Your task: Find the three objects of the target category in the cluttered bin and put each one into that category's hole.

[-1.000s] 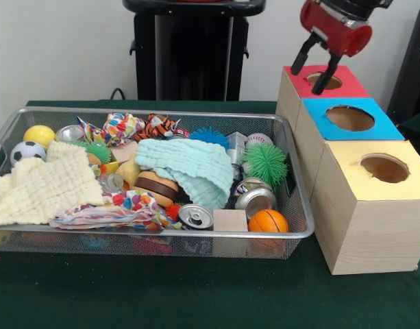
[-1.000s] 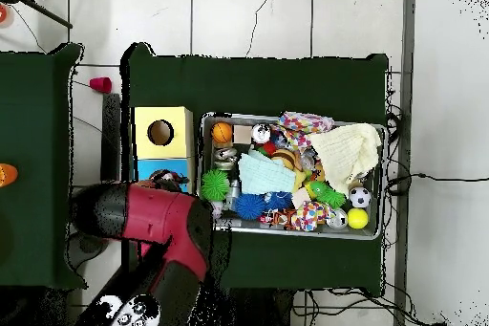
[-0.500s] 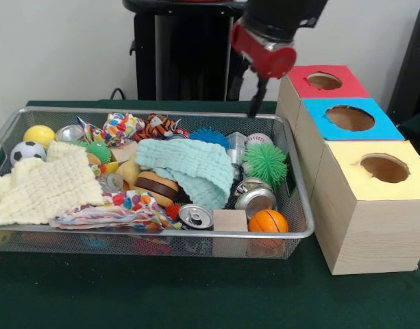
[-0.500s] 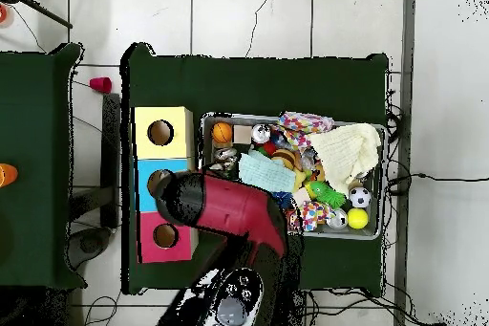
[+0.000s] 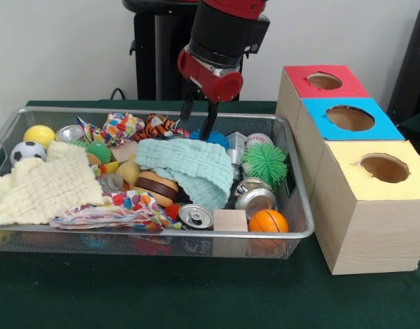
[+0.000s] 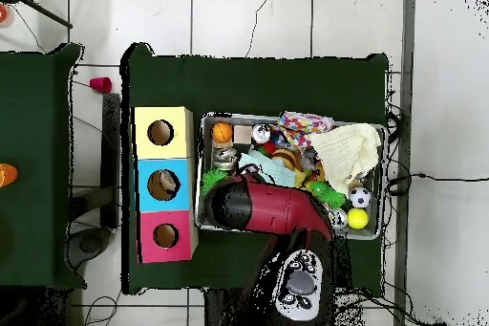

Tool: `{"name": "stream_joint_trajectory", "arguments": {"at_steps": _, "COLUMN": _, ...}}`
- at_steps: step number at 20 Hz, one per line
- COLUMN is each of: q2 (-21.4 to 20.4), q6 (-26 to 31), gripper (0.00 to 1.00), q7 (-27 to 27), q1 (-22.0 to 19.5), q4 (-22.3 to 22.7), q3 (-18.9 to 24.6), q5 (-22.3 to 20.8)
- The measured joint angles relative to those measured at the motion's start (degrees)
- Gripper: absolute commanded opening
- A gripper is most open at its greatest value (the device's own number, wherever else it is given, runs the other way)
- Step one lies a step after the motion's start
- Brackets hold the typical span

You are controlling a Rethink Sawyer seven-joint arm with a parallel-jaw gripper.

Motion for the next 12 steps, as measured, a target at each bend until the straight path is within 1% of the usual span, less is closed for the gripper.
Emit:
{"name": "stream_joint_trajectory", "arguments": {"at_steps": 5, "q2": 0.18, "q6": -0.07, "gripper": 1.00, "q7": 0.00, "q1": -1.37, "q4": 0.02, "q3": 2.28, "q5": -4.76}}
{"name": "stream_joint_trajectory", "arguments": {"at_steps": 9, "q2": 0.40, "q6": -0.09, "gripper": 1.00, "q7": 0.00, "q1": -2.53, "q4": 0.00, "q3": 3.77, "q5": -6.95}}
{"name": "stream_joint_trajectory", "arguments": {"at_steps": 12, "q2": 1.10, "q6": -0.11, "gripper": 1.00, "q7": 0.00, "q1": -4.57, "q4": -0.01, "q3": 5.39, "q5": -9.09}}
